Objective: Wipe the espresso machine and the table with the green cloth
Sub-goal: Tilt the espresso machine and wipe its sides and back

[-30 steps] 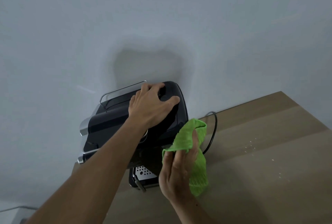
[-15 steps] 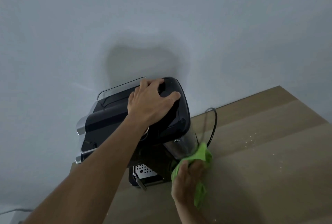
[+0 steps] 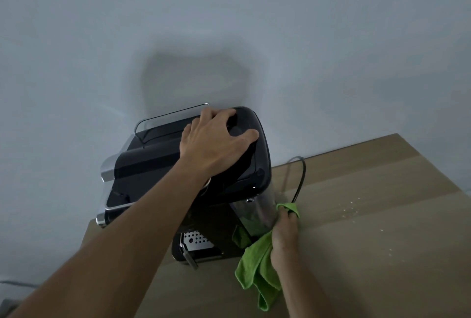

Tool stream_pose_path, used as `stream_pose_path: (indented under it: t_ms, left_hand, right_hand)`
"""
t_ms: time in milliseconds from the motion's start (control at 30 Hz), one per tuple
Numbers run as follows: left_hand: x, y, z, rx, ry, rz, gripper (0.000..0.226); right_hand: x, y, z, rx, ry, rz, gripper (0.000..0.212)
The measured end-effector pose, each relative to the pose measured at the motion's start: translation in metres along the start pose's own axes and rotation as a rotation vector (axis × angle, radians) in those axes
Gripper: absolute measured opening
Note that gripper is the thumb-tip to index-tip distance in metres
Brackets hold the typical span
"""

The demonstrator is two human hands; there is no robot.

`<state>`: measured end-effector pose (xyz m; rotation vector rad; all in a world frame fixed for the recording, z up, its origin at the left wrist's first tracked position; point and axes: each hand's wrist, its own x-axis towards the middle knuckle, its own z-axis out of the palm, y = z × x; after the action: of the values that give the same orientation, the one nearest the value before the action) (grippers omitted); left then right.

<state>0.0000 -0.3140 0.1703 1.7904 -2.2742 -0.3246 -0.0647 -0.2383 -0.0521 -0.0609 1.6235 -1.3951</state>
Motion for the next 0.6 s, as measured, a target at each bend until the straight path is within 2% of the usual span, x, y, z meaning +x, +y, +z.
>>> stream_pose_path:
  t_ms: [67, 167, 233, 400, 500, 600]
  left_hand:
    - [0.000, 0.000, -0.001, -0.004, -0.001, -0.007, 0.065]
    - [-0.001, 0.001, -0.001, -0.009, -0.002, -0.009, 0.065]
    - [-0.001, 0.001, -0.001, -0.013, -0.006, -0.003, 0.065]
    - [-0.003, -0.001, -0.002, 0.001, 0.006, 0.013, 0.066]
    - [-0.003, -0.001, -0.001, 0.007, 0.005, 0.015, 0.068]
    - [-0.004, 0.000, -0.001, 0.014, 0.007, 0.024, 0.068]
  right_hand:
    - [0.014, 0.000, -0.008, -0.149, -0.012, -0.070, 0.017]
    - [0.028, 0.001, -0.022, -0.462, 0.014, -0.198, 0.015]
    - [0.035, -0.002, -0.026, -0.541, -0.006, -0.258, 0.017]
    - [0.061, -0.043, -0.033, -0.656, -0.020, -0.268, 0.026]
    - [0.090, -0.088, -0.031, -0.878, -0.066, -0.263, 0.037]
    - [0.113, -0.119, -0.023, -1.132, -0.177, -0.221, 0.037]
